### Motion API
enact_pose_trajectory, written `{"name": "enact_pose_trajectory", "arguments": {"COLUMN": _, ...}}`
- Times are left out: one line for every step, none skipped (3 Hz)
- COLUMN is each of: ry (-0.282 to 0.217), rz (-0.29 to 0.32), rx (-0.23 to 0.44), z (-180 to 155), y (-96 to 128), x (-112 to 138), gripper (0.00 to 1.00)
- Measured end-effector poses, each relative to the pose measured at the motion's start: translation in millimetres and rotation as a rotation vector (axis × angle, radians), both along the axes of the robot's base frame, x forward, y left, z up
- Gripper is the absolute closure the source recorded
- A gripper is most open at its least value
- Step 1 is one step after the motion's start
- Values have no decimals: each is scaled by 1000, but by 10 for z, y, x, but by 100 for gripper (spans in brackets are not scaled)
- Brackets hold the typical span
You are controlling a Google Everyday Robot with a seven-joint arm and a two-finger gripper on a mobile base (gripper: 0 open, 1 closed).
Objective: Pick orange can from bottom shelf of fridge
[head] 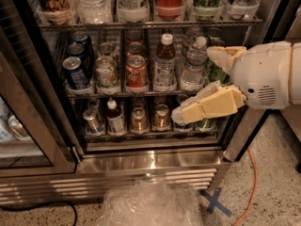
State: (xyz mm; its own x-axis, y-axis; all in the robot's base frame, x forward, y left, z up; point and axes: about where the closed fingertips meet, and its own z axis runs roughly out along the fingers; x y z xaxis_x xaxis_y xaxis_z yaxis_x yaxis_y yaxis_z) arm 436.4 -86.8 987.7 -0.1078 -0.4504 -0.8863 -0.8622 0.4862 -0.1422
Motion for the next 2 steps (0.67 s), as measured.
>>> {"name": "enact_pose_trajectory", "arguments": {"ry": -54, "rz": -37, "rx": 17, "z": -29, "y": 46, "x": 70, "gripper": 0}}
{"name": "enact_pose_trajectory", "arguments": {"ry": -106, "rz": -109, "rx": 113, "z": -311, "y": 144, "x": 181, "gripper": 0}}
